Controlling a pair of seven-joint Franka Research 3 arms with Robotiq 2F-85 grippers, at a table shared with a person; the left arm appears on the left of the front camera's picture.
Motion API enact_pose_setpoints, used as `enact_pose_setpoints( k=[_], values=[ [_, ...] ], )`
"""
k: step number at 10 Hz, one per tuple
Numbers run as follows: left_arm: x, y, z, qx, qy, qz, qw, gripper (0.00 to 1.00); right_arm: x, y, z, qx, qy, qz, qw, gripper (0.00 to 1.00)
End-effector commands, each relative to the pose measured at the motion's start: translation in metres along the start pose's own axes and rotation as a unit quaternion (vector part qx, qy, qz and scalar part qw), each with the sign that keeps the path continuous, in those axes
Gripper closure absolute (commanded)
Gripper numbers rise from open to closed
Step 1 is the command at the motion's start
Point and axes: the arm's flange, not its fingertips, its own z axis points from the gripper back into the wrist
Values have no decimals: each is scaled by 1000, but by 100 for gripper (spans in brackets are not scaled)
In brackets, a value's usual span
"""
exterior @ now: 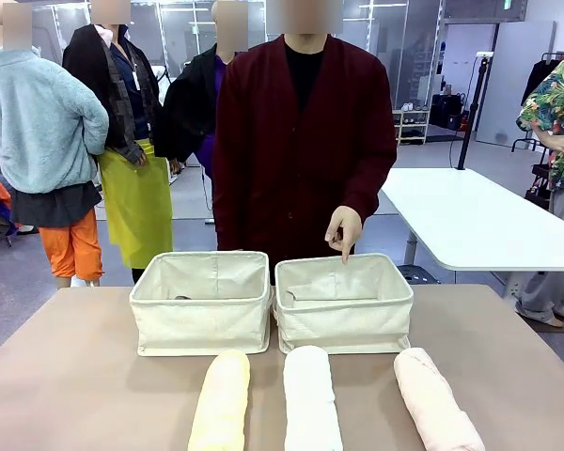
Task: Divide the towels into two baskets.
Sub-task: Pick up one hotel-folded towel from the bottom of the table and place it in the Fabric basket indicated by the person.
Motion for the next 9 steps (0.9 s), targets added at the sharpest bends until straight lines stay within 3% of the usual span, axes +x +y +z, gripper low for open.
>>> enact_pose_setpoints(
  k=[1, 6, 9],
  values=[
    [-1, -5, 4, 4, 7, 2, 1000, 0, 0, 23, -63, -74, 43, -29, 996, 0],
    [-1, -5, 4, 4, 7, 2, 1000, 0, -37, 27, -202, -156, -15, -24, 987, 0],
    [-1, -5, 4, 4, 7, 2, 1000, 0, -46, 27, -249, -166, -2, -9, 986, 0]
  ],
)
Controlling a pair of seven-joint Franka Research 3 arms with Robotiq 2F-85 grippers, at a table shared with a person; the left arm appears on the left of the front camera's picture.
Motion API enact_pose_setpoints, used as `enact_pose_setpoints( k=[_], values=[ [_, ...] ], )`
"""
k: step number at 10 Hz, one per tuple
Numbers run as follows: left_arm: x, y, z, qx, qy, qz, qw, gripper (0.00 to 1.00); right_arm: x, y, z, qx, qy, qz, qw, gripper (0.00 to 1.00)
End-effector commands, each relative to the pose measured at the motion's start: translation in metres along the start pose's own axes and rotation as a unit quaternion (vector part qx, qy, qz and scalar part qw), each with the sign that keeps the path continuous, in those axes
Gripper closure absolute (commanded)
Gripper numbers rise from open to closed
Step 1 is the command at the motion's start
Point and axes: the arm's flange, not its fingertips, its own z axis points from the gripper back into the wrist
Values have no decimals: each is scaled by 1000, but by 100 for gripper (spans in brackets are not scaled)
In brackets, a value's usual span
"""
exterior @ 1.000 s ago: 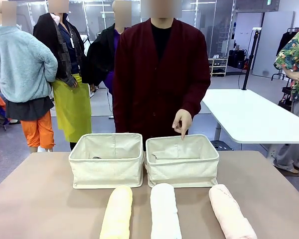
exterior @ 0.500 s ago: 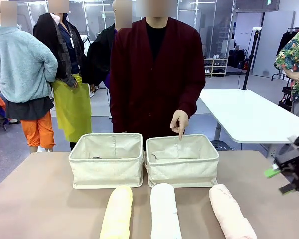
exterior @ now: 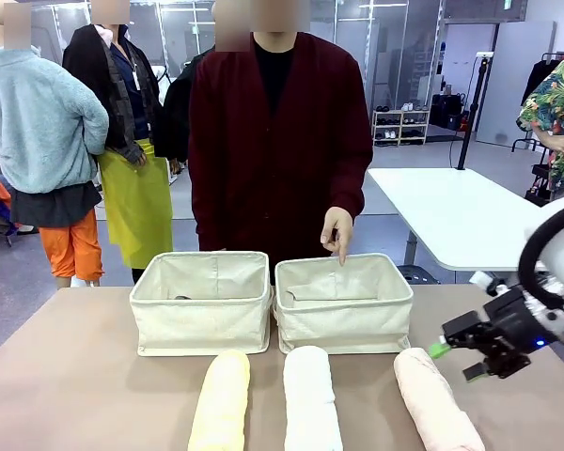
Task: Divide the towels into two baskets.
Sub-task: Pick up one hotel-folded towel from the bottom of the table and place it in the Fabric basket indicated by the person.
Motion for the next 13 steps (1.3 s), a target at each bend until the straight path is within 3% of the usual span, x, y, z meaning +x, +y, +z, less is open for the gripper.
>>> enact_pose_setpoints(
  k=[1, 5, 6, 7, 8, 9, 11, 12, 13],
  values=[
    [-1, -5, 4, 4, 6, 1, 1000, 0, -45, 9, -31, -25, 0, 8, 1000, 0],
    [-1, -5, 4, 4, 6, 1, 1000, 0, -54, 19, -58, -70, 9, 33, 997, 0],
    [-1, -5, 4, 4, 6, 1, 1000, 0, -55, 19, -60, -80, 7, 42, 996, 17],
    [-1, -5, 4, 4, 6, 1, 1000, 0, -55, 19, -59, -85, 12, 46, 995, 58],
    [-1, -5, 4, 4, 6, 1, 1000, 0, -56, 21, -60, -91, 9, 49, 995, 75],
    [-1, -5, 4, 4, 6, 1, 1000, 0, -58, 25, -59, -94, 10, 56, 994, 100],
    [-1, -5, 4, 4, 6, 1, 1000, 0, -58, 31, -54, -94, 8, 62, 994, 100],
    [-1, -5, 4, 4, 6, 1, 1000, 0, -58, 38, -47, -94, 7, 69, 993, 95],
    [-1, -5, 4, 4, 6, 1, 1000, 0, -60, 52, -38, -89, 24, 91, 992, 72]
  ],
)
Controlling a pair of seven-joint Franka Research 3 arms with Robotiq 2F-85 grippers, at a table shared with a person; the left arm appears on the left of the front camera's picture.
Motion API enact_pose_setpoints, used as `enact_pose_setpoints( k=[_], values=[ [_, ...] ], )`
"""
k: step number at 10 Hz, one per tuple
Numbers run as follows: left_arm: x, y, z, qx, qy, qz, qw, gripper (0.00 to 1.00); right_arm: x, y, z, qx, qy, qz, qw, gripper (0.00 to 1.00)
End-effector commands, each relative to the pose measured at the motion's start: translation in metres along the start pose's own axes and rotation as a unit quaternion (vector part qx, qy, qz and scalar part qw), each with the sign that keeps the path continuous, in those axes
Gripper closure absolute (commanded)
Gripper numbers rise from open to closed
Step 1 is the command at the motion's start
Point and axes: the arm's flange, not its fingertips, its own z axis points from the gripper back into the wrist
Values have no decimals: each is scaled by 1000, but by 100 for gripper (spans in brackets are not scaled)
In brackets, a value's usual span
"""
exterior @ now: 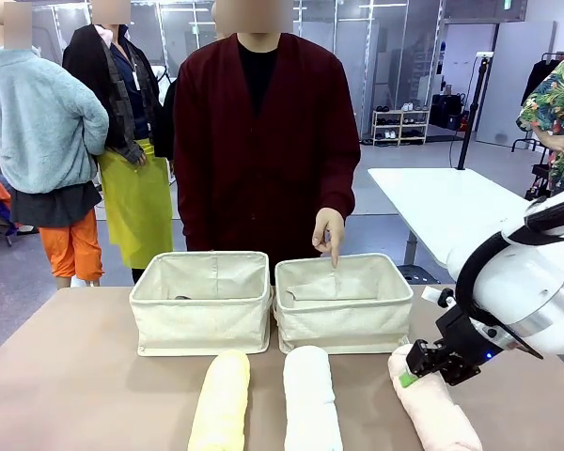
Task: Divide the towels into two baskets.
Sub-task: Pick up one hotel-folded towel from the bottom of the table and place it in the Fabric basket indicated by the person.
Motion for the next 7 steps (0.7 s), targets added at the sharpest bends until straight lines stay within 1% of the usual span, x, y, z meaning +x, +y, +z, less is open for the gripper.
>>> enact_pose_setpoints(
  k=[1, 2, 3, 4, 5, 6, 7],
  values=[
    [-1, -5, 4, 4, 6, 1, 1000, 0, -56, 44, 43, -17, 13, 52, 998, 72],
    [-1, -5, 4, 4, 6, 1, 1000, 0, -53, 66, 60, -18, 30, 86, 996, 72],
    [-1, -5, 4, 4, 6, 1, 1000, 0, -52, 88, 72, -23, 57, 180, 982, 72],
    [-1, -5, 4, 4, 6, 1, 1000, 0, -49, 108, 79, -53, 67, 260, 962, 72],
    [-1, -5, 4, 4, 6, 1, 1000, 0, -41, 127, 82, -65, 97, 322, 940, 72],
    [-1, -5, 4, 4, 6, 1, 1000, 0, -37, 137, 82, -78, 133, 376, 914, 72],
    [-1, -5, 4, 4, 6, 1, 1000, 0, -41, 143, 80, -80, 179, 440, 877, 72]
  ],
)
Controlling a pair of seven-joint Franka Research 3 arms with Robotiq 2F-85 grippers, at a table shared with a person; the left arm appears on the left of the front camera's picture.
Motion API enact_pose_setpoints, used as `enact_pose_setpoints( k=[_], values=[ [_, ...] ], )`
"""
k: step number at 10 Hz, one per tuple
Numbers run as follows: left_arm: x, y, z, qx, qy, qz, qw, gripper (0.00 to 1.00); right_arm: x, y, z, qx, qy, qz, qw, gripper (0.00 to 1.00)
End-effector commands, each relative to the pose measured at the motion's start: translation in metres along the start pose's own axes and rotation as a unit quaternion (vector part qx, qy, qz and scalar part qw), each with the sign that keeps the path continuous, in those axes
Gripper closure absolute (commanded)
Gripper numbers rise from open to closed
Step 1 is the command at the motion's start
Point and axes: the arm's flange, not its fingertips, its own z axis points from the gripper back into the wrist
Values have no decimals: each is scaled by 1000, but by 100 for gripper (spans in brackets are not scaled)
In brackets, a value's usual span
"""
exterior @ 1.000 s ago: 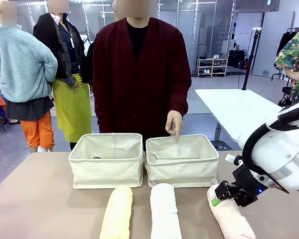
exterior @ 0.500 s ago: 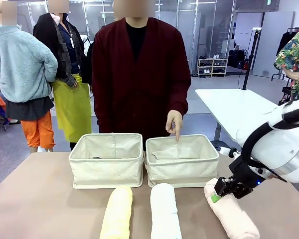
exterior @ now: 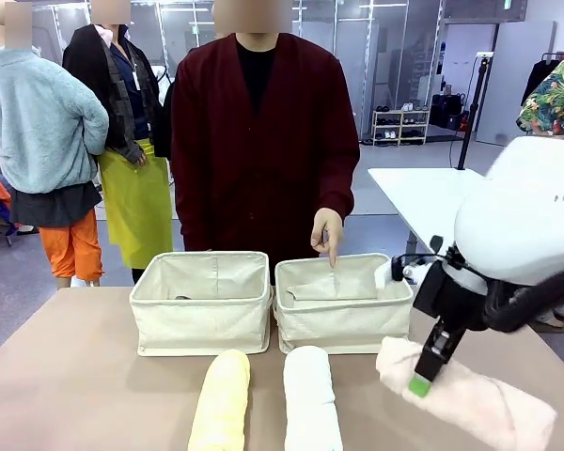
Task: Divide the towels into two baskets.
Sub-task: Pick up one hotel-folded towel from the bottom of the table and place it in the Fabric basket indicated by the person.
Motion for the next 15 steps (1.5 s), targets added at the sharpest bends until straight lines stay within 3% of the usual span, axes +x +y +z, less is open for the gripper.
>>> enact_pose_setpoints(
  k=[1, 2, 3, 6, 7, 8, 10, 12, 13, 15],
  values=[
    [-1, -5, 4, 4, 6, 1, 1000, 0, 1, -2, -2, -23, 28, 111, 993, 72],
    [-1, -5, 4, 4, 6, 1, 1000, 0, -1, 1, -7, -39, 15, 118, 992, 72],
    [-1, -5, 4, 4, 6, 1, 1000, 0, 2, 10, -3, -9, 26, 60, 998, 72],
    [-1, -5, 4, 4, 6, 1, 1000, 0, 2, 10, -3, -9, 26, 60, 998, 72],
    [-1, -5, 4, 4, 6, 1, 1000, 0, 0, 5, -3, -14, 32, 79, 996, 63],
    [-1, -5, 4, 4, 6, 1, 1000, 0, 2, 21, 6, -56, 30, 143, 988, 63],
    [-1, -5, 4, 4, 6, 1, 1000, 0, 55, 30, 29, -102, 20, 194, 976, 63],
    [-1, -5, 4, 4, 6, 1, 1000, 0, 120, 3, 44, -111, 28, 195, 974, 63],
    [-1, -5, 4, 4, 6, 1, 1000, 0, 149, -15, 49, -93, 25, 231, 968, 63],
    [-1, -5, 4, 4, 6, 1, 1000, 0, 194, -40, 55, -120, 19, 256, 959, 63]
  ],
)
